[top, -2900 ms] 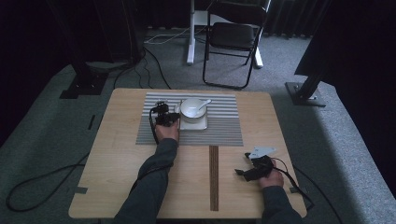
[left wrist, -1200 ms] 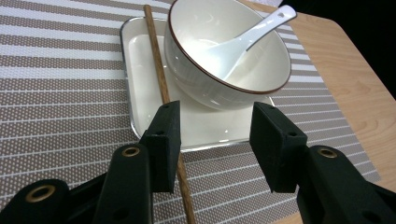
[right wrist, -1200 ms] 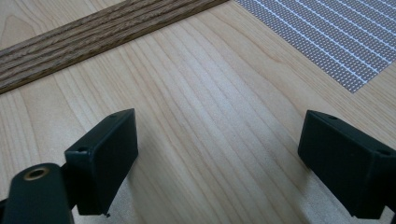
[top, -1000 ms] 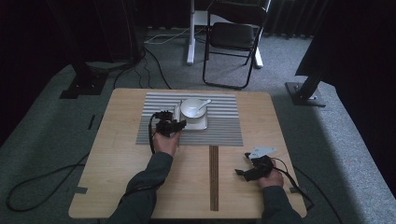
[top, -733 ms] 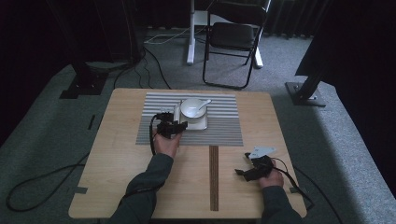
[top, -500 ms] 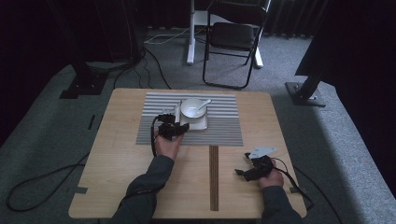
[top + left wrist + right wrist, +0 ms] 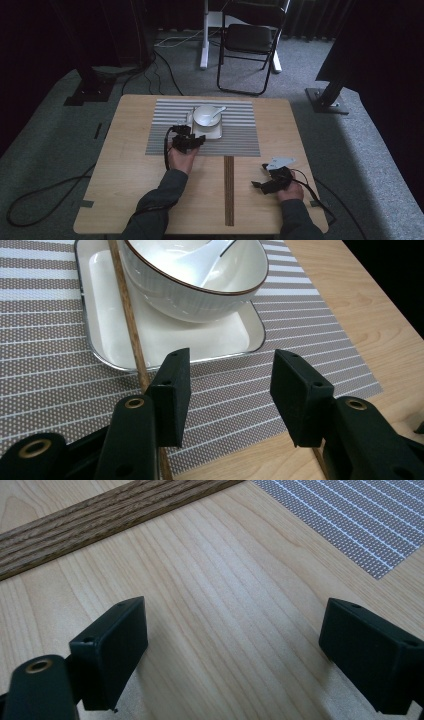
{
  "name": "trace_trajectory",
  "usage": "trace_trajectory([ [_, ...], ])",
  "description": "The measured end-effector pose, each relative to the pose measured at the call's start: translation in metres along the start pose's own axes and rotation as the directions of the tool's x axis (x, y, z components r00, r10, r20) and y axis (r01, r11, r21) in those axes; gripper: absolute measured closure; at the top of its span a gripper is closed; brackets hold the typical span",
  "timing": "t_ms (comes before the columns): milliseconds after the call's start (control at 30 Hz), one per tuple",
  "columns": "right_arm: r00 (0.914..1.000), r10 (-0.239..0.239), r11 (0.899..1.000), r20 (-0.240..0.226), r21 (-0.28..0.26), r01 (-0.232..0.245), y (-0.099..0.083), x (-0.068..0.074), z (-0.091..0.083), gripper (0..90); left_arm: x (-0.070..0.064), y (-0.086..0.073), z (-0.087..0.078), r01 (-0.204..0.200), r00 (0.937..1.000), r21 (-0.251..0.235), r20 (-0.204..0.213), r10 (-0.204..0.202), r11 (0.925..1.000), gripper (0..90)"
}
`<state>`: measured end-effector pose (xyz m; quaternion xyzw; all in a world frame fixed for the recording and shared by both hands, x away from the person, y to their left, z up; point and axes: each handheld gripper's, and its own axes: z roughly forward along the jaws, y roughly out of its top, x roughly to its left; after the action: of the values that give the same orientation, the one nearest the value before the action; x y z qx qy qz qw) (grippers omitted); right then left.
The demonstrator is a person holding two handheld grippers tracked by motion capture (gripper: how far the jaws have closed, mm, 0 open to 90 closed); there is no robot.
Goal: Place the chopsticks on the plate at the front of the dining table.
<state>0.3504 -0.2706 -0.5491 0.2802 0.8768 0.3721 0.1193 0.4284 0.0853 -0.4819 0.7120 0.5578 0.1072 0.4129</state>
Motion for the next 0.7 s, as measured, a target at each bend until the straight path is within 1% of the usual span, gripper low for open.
trace_trajectory([
  [100, 1.0000, 0.000, 1.000, 0.000, 0.000, 0.000, 0.000, 0.000, 0.000, 11.6, -0.001, -0.001, 0.000, 0.002, 1.0000, 0.002, 0.005, -0.002, 1.0000, 50.9],
  [300, 1.0000, 0.000, 1.000, 0.000, 0.000, 0.000, 0.000, 0.000, 0.000, 11.6, -0.008, -0.003, -0.003, -0.016, 0.9997, -0.003, 0.017, 0.016, 0.9999, 50.9],
  [700, 1.0000, 0.000, 1.000, 0.000, 0.000, 0.000, 0.000, 0.000, 0.000, 11.6, -0.016, -0.006, -0.004, -0.034, 0.9987, 0.001, 0.038, 0.034, 0.9994, 50.8],
])
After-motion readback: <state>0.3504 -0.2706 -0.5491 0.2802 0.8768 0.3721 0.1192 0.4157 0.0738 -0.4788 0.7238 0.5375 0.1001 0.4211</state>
